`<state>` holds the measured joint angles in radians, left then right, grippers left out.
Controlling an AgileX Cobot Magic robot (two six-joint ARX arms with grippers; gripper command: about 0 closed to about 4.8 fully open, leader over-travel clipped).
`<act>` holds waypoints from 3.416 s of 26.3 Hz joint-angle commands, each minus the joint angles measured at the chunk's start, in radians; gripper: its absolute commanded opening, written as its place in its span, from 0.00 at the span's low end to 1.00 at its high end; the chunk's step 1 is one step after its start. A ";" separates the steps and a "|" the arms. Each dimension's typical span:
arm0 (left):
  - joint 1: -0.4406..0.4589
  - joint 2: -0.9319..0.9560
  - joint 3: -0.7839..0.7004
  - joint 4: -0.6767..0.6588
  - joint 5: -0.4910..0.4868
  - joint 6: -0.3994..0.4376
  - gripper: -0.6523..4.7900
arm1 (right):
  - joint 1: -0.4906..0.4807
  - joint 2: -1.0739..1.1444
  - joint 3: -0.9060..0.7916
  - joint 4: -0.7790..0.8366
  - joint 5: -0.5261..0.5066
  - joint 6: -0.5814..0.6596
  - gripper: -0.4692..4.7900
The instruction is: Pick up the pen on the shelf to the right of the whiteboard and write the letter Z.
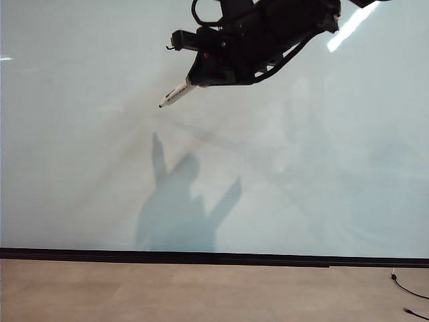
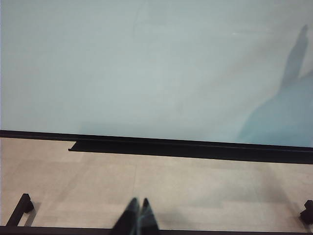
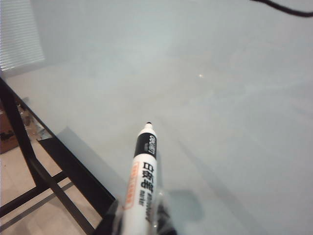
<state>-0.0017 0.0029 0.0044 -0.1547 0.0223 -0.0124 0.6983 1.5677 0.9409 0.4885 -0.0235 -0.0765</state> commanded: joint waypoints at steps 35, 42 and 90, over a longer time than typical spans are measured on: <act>0.000 0.000 0.002 0.005 0.000 0.005 0.11 | -0.067 -0.039 0.010 0.054 0.093 -0.034 0.07; 0.000 0.000 0.002 0.005 0.000 0.005 0.11 | -0.080 -0.067 0.010 0.035 0.096 -0.042 0.07; 0.000 0.000 0.002 0.005 0.000 0.005 0.11 | -0.162 -0.256 0.010 -0.004 0.099 -0.115 0.07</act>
<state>-0.0017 0.0032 0.0048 -0.1547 0.0223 -0.0120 0.5461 1.3155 0.9447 0.4545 0.0151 -0.1814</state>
